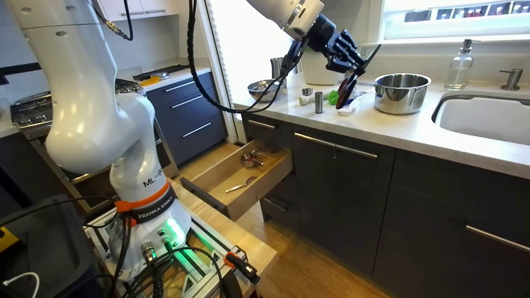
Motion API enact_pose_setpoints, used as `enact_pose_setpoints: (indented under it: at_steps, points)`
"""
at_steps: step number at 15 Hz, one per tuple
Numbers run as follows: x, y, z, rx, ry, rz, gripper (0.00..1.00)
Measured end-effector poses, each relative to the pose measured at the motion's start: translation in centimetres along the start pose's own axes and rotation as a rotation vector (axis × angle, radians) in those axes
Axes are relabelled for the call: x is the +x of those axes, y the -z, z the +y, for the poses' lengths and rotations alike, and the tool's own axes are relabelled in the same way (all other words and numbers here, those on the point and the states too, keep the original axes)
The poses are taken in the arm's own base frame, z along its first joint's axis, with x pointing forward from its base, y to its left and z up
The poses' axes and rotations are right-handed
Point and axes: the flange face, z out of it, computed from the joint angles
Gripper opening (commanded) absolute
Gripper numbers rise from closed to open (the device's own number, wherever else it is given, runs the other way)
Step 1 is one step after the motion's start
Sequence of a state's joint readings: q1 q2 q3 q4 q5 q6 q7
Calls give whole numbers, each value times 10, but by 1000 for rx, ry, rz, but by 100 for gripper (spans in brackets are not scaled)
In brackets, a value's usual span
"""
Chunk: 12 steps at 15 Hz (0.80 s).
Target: Take the pair of scissors out of the drawer and put it in the pot
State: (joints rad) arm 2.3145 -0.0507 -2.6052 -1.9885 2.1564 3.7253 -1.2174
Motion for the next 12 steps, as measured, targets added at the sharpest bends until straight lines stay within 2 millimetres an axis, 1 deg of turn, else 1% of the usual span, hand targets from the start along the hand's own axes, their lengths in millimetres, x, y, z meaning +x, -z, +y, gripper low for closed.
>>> enact_pose_setpoints:
  at_steps: [1,2,4,6,8,12]
  points:
    - [0,1,-5,10,-3,-1,6]
    - [4,2,-13,28,-15,0,6]
    - [20,2,-31,66,-40,2,6]
    - [38,-4,-45,88,-59,-7,6]
    - [52,-14,-51,71,-72,-23,6]
    - [87,-31,-55,17,-134,-36,6]
